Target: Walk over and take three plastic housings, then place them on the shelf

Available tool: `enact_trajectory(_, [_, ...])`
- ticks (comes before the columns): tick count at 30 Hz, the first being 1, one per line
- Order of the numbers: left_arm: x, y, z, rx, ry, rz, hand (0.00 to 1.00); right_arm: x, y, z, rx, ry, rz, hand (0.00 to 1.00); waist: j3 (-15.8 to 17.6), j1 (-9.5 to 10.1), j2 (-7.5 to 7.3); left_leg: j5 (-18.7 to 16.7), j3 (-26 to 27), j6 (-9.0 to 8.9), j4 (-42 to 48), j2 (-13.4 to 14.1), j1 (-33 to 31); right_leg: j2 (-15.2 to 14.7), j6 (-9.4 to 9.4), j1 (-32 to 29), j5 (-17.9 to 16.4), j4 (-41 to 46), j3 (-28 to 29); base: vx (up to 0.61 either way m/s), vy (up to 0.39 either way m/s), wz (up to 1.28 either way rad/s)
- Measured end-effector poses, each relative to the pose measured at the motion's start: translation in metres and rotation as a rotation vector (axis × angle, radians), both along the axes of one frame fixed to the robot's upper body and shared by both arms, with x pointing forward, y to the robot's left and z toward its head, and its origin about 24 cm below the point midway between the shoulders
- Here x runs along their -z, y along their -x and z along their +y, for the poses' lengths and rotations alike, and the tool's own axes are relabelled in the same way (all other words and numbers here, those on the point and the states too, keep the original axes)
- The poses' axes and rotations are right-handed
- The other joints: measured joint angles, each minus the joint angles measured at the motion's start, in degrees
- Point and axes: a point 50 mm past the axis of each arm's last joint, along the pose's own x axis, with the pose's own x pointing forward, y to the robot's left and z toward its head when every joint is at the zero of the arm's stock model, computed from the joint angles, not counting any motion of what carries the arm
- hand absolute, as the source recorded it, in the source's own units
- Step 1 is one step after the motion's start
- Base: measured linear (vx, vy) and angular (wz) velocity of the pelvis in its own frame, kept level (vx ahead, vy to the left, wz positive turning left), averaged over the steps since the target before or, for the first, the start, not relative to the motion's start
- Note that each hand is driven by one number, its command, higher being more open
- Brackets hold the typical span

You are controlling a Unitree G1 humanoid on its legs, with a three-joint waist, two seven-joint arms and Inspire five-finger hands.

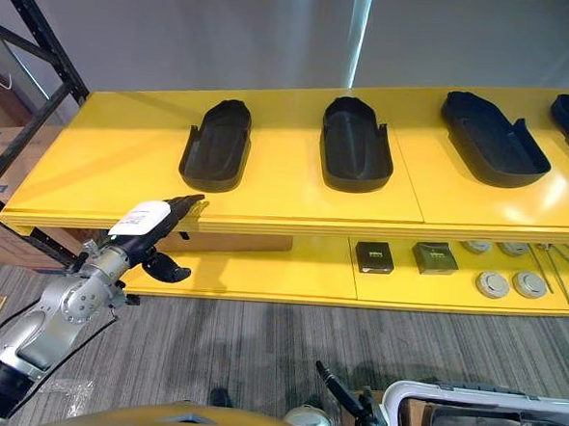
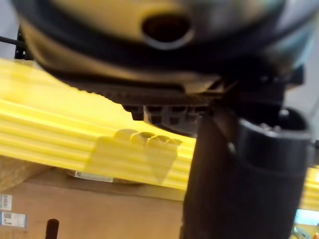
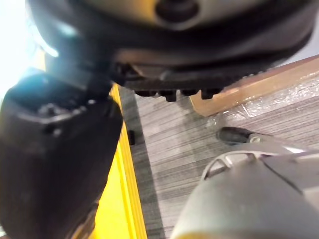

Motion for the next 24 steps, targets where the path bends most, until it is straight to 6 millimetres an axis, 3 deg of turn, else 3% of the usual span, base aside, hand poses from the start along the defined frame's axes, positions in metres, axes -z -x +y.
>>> enact_trajectory(9, [0.012,-0.010,-0.006,0.006,-0.038,0.052,1.00,0.002,0.007,0.002,-0.009,-0.013,0.031,1.00,-0.92,-0.49,-0.82,-1.37,1.03,-0.16,2.10,0.68,-0.88,0.07,0.00,-0.63,0.00,0.11,1.15,0.02,0.015,-0.06])
enact_trajectory(24, [0.024,-0.021,0.011,-0.089,-0.097,0.065,1.00,0.002,0.003,0.007,-0.048,-0.024,0.027,1.00,-1.40,-3.20,-1.78,-2.34,1.93,-0.69,3.83,1.52,-0.42,0.42,0.57,-0.14,0.35,-1.11,1.36,-0.01,0.008,-0.03])
